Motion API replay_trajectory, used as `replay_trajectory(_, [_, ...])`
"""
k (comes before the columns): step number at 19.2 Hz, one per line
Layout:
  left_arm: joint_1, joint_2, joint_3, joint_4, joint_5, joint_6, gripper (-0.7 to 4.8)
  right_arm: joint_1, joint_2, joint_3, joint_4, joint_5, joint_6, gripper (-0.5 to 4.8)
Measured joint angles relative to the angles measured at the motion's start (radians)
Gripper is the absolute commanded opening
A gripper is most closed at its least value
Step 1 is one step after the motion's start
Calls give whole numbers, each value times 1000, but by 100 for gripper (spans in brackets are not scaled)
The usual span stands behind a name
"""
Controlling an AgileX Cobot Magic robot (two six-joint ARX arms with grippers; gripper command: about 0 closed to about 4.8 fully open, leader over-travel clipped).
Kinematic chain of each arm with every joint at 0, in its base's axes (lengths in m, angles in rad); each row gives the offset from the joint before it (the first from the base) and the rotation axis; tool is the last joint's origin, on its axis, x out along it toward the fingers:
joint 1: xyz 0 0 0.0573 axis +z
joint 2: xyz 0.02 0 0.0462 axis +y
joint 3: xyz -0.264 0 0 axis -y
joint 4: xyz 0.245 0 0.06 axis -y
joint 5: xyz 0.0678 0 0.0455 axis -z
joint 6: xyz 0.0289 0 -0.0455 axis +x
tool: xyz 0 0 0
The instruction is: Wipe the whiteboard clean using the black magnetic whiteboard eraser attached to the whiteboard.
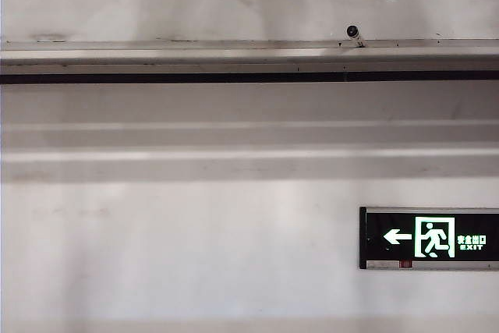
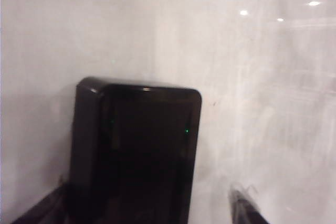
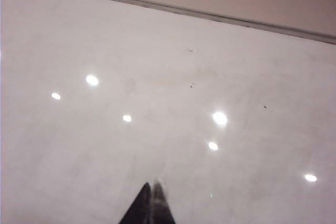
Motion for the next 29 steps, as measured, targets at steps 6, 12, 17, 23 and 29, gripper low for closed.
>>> replay_trajectory(6, [-18,43,13,70,-133,6,393,0,-5,0,-11,-7,0,-1])
replay_trajectory(12, [-23,57,16,93,-189,7,181,0,-7,0,-12,-8,0,-1])
replay_trajectory(17, [-27,55,16,89,-218,37,180,0,-7,0,-12,-9,0,-1])
replay_trajectory(23, [-14,17,13,51,-232,61,174,0,-7,0,-17,-10,3,-1])
replay_trajectory(29, [9,-14,10,27,-219,64,174,0,-7,0,-18,-10,18,-1])
